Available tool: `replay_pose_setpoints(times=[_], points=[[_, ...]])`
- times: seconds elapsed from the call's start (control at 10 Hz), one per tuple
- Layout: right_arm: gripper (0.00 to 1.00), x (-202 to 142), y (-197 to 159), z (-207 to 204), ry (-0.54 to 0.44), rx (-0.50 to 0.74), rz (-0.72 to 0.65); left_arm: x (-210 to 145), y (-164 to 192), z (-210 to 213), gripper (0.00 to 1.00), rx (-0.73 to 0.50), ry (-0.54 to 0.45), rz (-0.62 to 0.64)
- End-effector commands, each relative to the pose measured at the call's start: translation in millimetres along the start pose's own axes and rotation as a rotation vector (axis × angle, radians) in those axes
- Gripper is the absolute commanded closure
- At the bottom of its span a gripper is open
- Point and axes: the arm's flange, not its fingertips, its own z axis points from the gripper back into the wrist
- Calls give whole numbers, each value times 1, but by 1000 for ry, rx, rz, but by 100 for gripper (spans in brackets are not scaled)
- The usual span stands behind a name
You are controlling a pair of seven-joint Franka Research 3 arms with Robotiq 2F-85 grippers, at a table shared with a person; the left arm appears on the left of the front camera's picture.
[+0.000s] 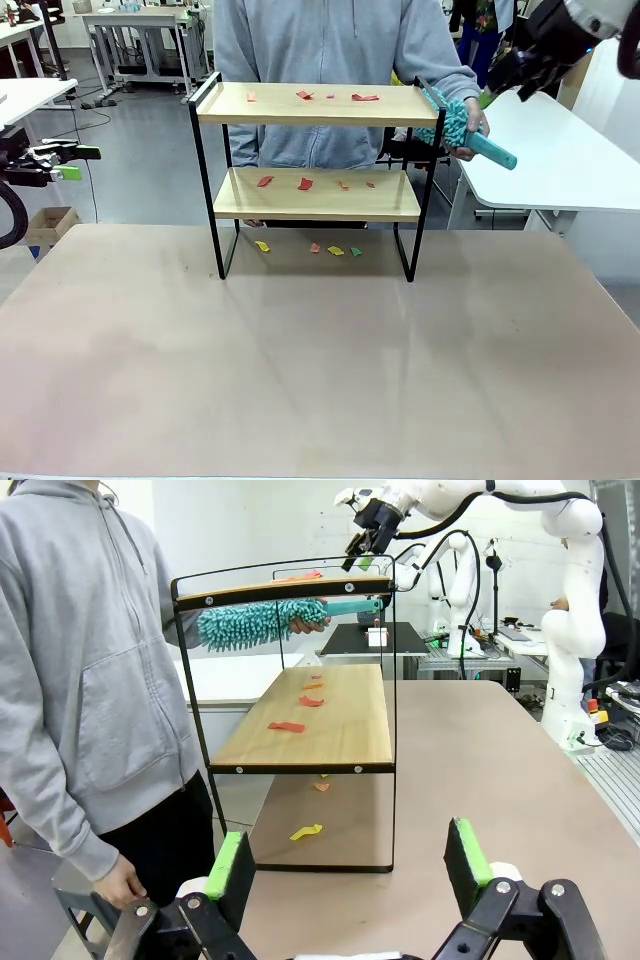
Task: Clean the shelf.
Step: Pick up the Duster handed by the human.
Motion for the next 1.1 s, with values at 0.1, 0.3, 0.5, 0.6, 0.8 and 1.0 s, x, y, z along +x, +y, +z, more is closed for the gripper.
replay_pose_setpoints(times=[0.1, 0.3, 0.5, 0.6, 0.8, 1.0], points=[[0, -21, 12, -16, 11, -109, -64, 1, -1, 1, 0, -8, 9, -16], [0, -35, 10, -29, 28, -115, -66, 1, -1, 1, 0, -8, 9, -16], [0, -45, 6, -43, 65, -97, -79, 1, -1, 1, 0, -8, 9, -16], [0, -51, 3, -49, 84, -95, -89, 1, -1, 1, 0, -8, 9, -16], [0, -55, -2, -55, 88, -93, -87, 1, -1, 1, 0, -8, 9, -16], [60, -55, -7, -57, 77, -98, -88, 1, -1, 1, 0, -8, 9, -16]])
